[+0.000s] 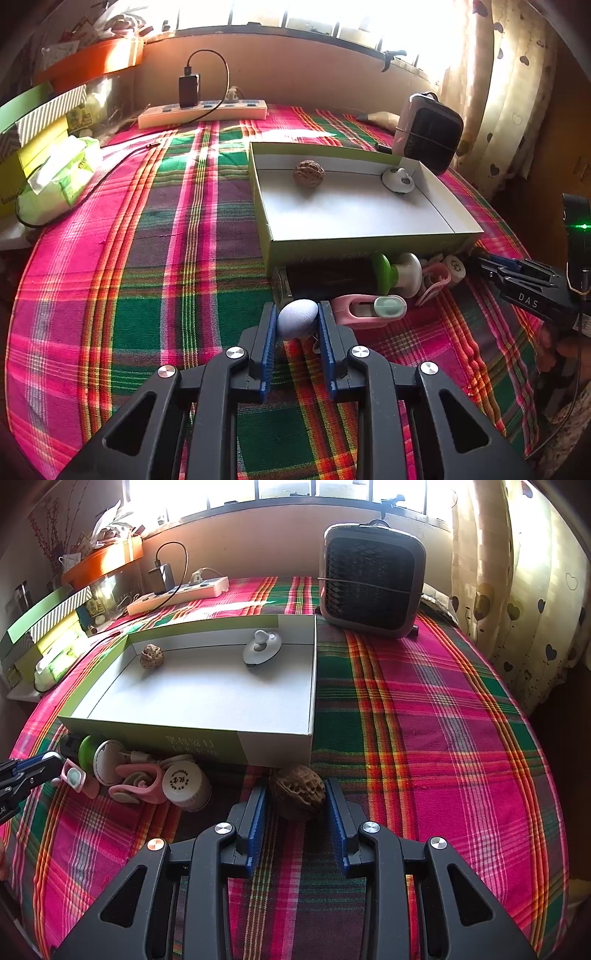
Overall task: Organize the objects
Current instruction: 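Carry the walnut and white knob over the tray with both grippers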
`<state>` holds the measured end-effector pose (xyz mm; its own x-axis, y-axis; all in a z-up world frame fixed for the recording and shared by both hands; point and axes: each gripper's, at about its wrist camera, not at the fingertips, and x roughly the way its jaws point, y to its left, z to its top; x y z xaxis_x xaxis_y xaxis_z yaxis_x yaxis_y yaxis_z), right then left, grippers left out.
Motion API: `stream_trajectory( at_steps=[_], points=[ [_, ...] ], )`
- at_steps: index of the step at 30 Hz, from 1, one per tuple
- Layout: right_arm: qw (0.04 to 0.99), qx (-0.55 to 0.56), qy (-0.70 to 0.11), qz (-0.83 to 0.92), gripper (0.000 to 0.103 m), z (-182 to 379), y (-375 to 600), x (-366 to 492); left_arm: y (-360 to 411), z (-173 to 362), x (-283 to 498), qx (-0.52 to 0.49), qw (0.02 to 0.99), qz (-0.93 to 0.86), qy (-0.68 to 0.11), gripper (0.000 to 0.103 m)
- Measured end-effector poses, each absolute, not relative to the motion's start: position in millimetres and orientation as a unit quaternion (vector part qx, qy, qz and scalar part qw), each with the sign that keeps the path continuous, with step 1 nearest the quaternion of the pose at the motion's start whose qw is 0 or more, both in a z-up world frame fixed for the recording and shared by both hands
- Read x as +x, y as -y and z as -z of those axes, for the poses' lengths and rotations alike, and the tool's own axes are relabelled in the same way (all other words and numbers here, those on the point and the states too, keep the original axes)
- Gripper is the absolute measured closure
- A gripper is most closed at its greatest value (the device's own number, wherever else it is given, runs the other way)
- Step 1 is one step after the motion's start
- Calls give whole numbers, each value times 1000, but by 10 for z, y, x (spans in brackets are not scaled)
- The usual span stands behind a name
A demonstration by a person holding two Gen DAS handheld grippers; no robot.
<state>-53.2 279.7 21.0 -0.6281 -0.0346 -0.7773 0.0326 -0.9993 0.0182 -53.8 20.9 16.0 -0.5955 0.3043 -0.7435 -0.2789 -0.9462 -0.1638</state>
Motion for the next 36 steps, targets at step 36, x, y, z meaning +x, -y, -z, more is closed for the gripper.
stream_trajectory(
  at_steps=[36],
  points=[
    [63, 388, -8, 919, 71, -645, -2552, -699, -408, -492, -820, -389, 188, -902, 8, 83]
  ],
)
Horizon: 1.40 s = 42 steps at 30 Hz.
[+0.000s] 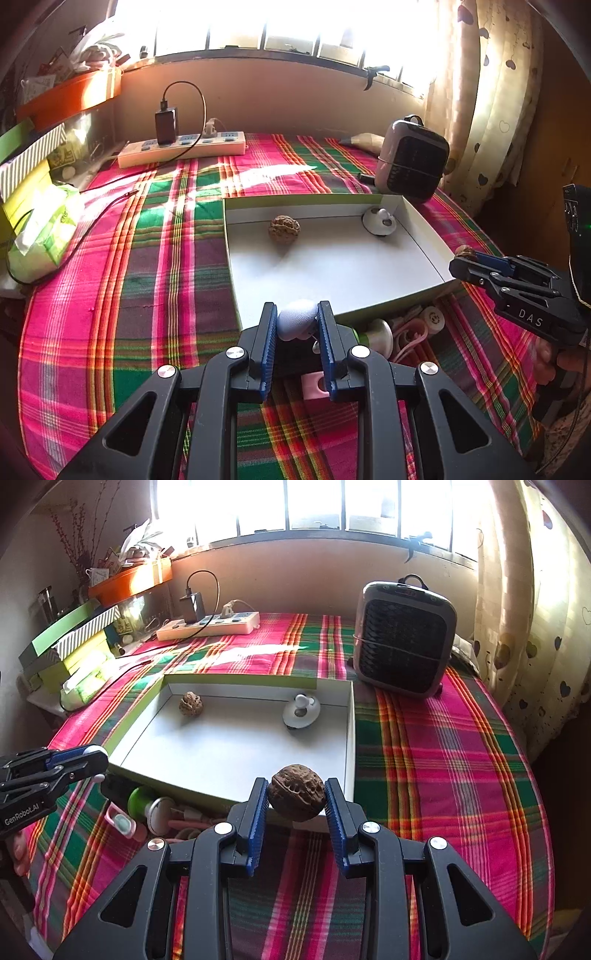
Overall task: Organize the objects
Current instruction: 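Carry the walnut and white knob over the tray with both grippers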
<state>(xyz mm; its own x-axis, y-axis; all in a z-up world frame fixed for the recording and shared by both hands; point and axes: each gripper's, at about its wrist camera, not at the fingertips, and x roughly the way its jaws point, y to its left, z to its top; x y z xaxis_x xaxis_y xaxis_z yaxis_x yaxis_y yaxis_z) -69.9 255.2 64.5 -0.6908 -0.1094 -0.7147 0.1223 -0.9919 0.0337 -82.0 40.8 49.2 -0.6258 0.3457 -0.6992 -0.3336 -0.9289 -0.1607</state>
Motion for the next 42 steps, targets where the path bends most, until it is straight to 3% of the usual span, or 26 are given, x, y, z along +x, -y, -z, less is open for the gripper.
stream_trajectory(
  at_steps=[42],
  points=[
    [153, 456, -86, 873, 71, -294, -1776, -2117, -704, -197, -1565, -413, 185, -891, -33, 83]
  ],
)
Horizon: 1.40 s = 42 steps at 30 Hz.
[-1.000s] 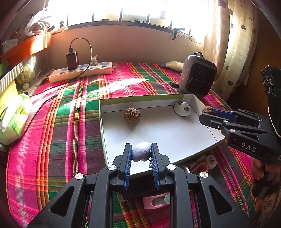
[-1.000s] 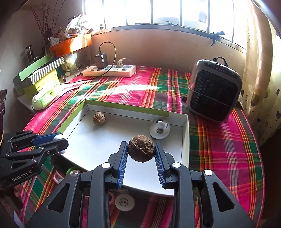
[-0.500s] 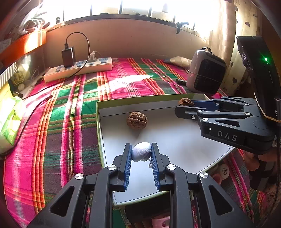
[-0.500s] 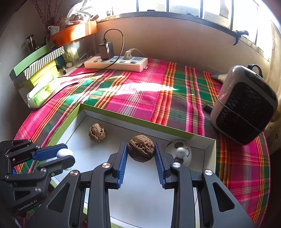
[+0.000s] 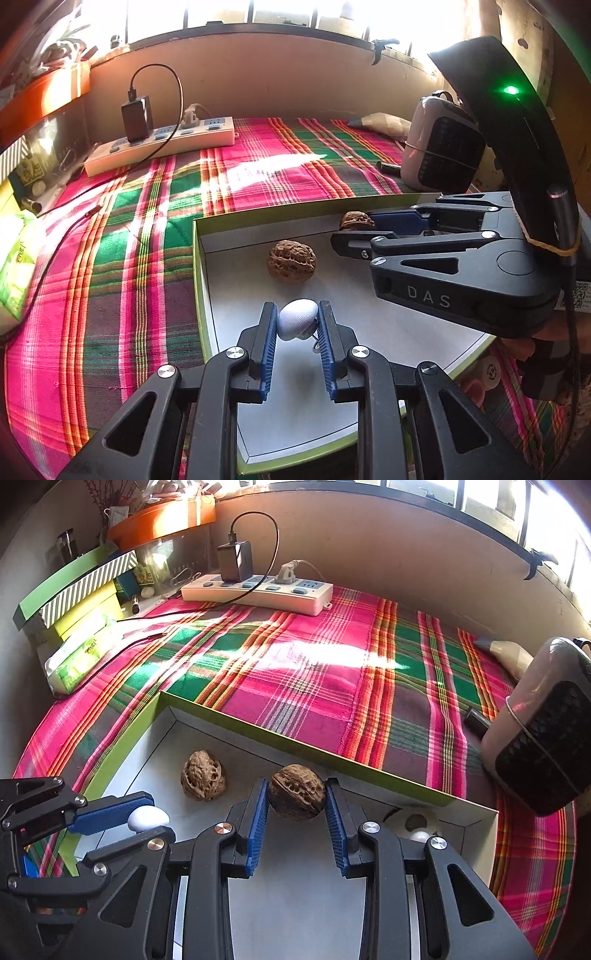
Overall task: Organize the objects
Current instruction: 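Carry the walnut and white knob over the tray with both grippers, then open the right gripper to drop the walnut while the left gripper releases the knob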
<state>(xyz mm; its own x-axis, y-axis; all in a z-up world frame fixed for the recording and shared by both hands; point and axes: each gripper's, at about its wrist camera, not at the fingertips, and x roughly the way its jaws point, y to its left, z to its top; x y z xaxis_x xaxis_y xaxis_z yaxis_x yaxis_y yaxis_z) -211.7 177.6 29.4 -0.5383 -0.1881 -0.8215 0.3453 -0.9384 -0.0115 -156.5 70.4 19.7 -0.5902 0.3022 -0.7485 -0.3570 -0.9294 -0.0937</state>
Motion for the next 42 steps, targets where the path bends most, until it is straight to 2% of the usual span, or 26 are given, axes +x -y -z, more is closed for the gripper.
stream_trajectory(
  at_steps=[11, 28, 32, 38, 42],
  points=[
    [143, 468, -115, 864, 71, -223, -1666, -2180, -705, -202, -1580, -408, 185, -893, -36, 83],
    [133, 468, -110, 867, 71, -223, -1656, -2195, -713, -201, -1587, -408, 184, -893, -37, 83],
    [133, 469, -105, 867, 59, -219, -1661, -2191, -699, -198, -1584, -409, 184, -893, -36, 82],
    [133, 469, -102, 867, 58, -223, -1664, -2177, -689, -198, -1579, -409, 185, -893, -36, 81],
    [129, 464, -95, 871, 52, -254, -1679, -2160, -685, -199, -1570, -410, 188, -892, -34, 78]
  ],
)
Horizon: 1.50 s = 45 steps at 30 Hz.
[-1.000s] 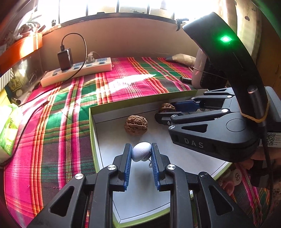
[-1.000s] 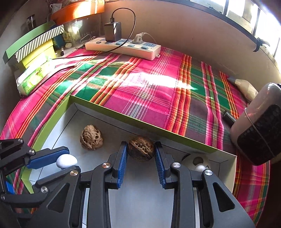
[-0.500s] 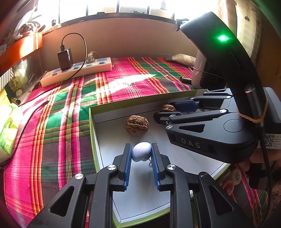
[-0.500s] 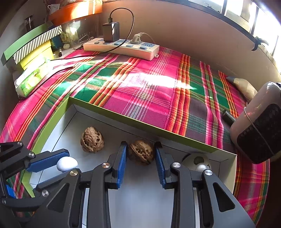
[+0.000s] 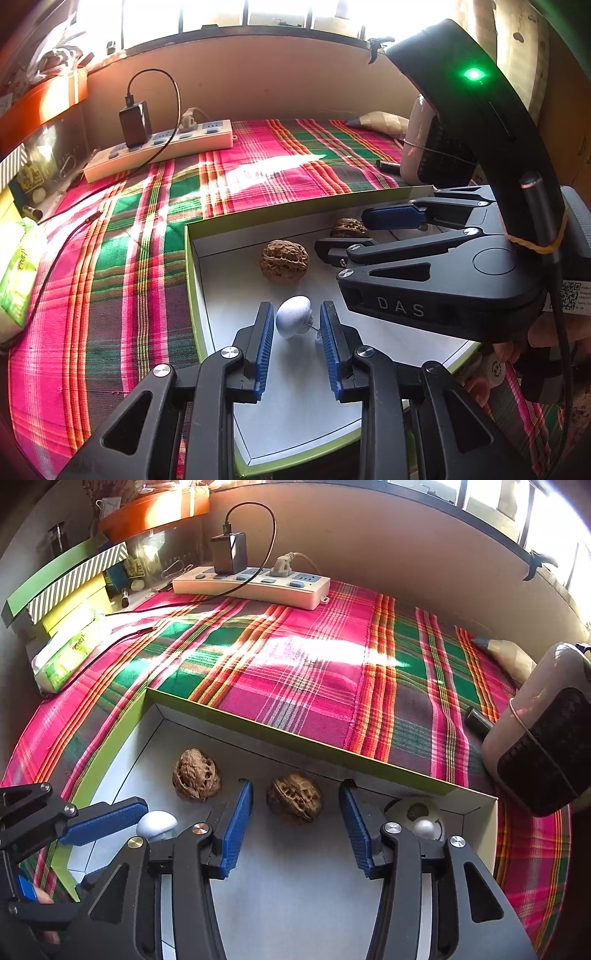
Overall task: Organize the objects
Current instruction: 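Open the right gripper to drop the walnut while the left gripper releases the knob, then withdraw both open grippers from the tray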
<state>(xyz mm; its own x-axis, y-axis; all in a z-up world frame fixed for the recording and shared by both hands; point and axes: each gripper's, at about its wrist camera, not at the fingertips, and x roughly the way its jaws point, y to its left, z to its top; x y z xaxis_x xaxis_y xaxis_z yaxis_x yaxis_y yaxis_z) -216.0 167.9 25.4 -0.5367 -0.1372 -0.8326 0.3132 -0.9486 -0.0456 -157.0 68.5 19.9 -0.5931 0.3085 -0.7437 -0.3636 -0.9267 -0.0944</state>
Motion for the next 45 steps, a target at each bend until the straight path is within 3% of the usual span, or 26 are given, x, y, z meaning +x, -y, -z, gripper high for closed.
stream_trajectory(
  at_steps=[8, 32, 45],
  points=[
    [120, 451, -88, 880, 52, -358, -1729, -2061, -651, -253, -1464, -405, 179, -896, -35, 69],
    [104, 400, -41, 910, 52, -722, -2045, -1200, -423, -497, -799, -377, 167, -911, -25, 67],
    [81, 391, -17, 917, 52, -659, -2388, -755, -308, -354, -564, -393, 191, -900, -3, 65]
  ],
)
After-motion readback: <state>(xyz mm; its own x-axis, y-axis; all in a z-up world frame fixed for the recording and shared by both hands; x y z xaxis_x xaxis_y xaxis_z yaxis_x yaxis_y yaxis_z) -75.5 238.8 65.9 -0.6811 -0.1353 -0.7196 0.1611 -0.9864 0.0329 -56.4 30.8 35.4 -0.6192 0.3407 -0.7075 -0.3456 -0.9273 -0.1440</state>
